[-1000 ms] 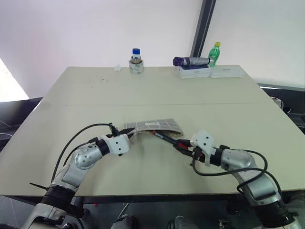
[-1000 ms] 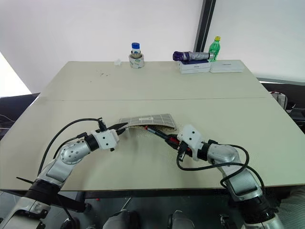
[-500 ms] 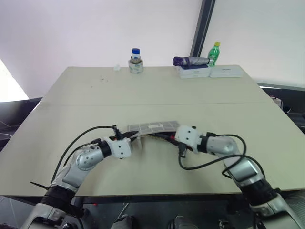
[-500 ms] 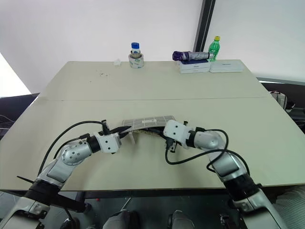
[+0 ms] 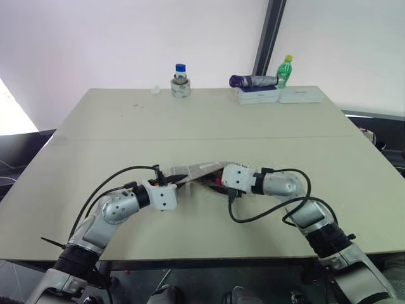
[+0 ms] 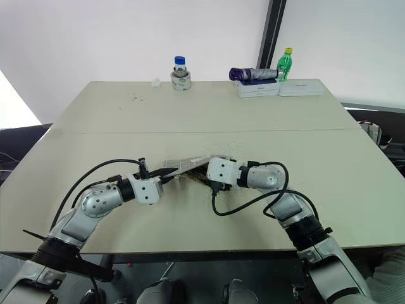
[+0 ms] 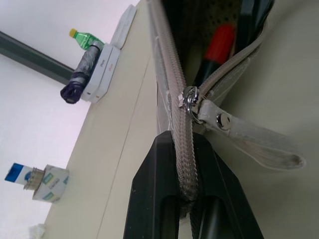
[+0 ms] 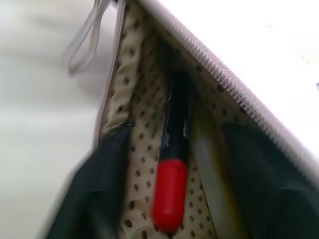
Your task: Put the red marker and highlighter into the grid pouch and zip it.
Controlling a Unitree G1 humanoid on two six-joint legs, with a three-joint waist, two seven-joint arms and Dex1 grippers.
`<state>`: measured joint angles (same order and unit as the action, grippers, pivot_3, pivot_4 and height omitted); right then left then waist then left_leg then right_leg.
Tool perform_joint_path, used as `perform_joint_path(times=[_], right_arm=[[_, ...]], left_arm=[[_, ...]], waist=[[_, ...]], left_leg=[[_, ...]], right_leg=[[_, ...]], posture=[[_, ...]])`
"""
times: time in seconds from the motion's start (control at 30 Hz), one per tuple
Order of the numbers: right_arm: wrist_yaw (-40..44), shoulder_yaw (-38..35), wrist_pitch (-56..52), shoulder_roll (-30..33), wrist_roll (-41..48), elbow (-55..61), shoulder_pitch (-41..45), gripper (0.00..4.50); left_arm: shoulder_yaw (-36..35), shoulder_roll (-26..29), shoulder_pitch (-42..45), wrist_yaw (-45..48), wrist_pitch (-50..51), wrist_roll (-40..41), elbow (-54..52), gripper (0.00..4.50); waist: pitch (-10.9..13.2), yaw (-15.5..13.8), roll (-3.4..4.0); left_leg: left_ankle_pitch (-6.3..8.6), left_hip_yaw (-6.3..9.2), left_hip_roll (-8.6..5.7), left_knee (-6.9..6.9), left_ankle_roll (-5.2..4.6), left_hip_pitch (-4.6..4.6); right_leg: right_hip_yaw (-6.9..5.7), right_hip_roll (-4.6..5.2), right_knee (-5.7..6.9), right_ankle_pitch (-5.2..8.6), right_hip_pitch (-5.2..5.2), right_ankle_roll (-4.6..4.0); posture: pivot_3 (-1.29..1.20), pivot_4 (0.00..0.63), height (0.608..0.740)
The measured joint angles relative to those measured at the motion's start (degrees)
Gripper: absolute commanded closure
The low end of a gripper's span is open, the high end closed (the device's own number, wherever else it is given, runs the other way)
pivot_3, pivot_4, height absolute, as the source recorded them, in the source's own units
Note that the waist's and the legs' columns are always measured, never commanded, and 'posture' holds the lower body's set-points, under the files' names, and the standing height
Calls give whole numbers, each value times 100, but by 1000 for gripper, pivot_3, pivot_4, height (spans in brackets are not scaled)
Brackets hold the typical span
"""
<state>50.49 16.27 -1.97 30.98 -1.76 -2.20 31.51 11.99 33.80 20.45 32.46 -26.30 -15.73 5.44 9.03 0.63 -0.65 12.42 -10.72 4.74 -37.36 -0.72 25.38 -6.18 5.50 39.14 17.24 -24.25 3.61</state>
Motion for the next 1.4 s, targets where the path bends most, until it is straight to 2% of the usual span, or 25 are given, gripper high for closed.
perform_joint_path(times=[0.17, 0.33, 0.43, 0.53, 0.6, 0.73, 0.83, 1.0, 1.23, 1.33, 1.4], right_arm=[[649, -537, -350, 676, 738, 663, -430, 845], [550, -1388, -2142, 568, 2495, 1878, -918, 845], [305, -1383, -3153, 536, 3103, 2481, -1411, 845], [-38, -717, -3644, 381, 2957, 2479, -2117, 845], [-294, -472, -3647, 121, 2769, 2286, -2186, 845], [-967, -433, -3512, -763, 2491, 1620, -1860, 845], [-1195, -259, -3376, -1004, 2204, 1242, -1585, 845], [-1421, -375, -3575, -1788, 2405, 1003, -1167, 845], [-1400, -339, -3734, -1959, 2464, 788, -1014, 845], [-1403, -355, -3737, -2006, 2462, 663, -934, 1667], [-1424, -409, -3734, -2091, 2462, 625, -898, 2679]], left_arm=[[-3, 3, -35, -16, 9, -2, 1, 4500], [20, -66, 17, 5, 116, 4, 21, 4500], [57, -196, 56, 126, 258, 115, 23, 4500], [79, -289, 59, 262, 367, 200, 23, 4500], [117, -313, 101, 345, 367, 198, 20, 4500], [276, -308, 170, 460, 322, 180, -19, 4500], [295, -278, 194, 471, 299, 167, -56, 4500], [298, -231, 194, 472, 316, 89, -146, 4500], [305, -236, 196, 470, 318, -1, -183, 4500], [303, -237, 196, 462, 320, -7, -183, 4500], [305, -245, 196, 462, 317, -8, -183, 4500]], waist=[[0, 7, 0], [0, 16, 0], [-1, -11, -2], [-2, -2, -4], [-2, 23, -4], [-2, 32, -4], [-1, -3, -3], [-1, 21, -4], [-1, 14, -4], [-1, 26, -4], [-1, 26, -4]], left_leg=[[6, 4, 0, -1, -10, -2], [20, 10, 4, 1, -34, -2], [24, 13, 2, -1, -39, -2], [27, 13, -1, -7, -44, 1], [26, 12, 1, -10, -43, 0], [22, 13, 4, -12, -38, -2], [23, 11, 2, -11, -38, 2], [23, 9, 3, -8, -39, 3], [24, 10, 1, -8, -40, 3], [24, 9, 2, -7, -40, 3], [24, 9, 2, -7, -40, 3]], right_leg=[[0, 2, 0, 0, 2, 0], [-1, -1, 2, -1, 1, -2], [-3, 3, 1, -1, 6, -2], [-3, 6, -2, -1, 7, -3], [-3, 3, -1, -4, 5, -7], [-3, -5, 1, -5, 5, -8], [-3, -2, 2, -4, 5, -7], [-2, -4, 2, -4, 2, -7], [-2, -1, 2, -4, 3, -7], [-2, -2, 2, -4, 2, -7], [-2, -2, 2, -4, 2, -7]], posture=[[0, 150, 740], [0, 150, 740], [0, 150, 740], [0, 150, 740], [0, 150, 740], [0, 150, 740], [0, 150, 740], [0, 150, 740], [0, 150, 740], [0, 150, 740], [0, 150, 740]])
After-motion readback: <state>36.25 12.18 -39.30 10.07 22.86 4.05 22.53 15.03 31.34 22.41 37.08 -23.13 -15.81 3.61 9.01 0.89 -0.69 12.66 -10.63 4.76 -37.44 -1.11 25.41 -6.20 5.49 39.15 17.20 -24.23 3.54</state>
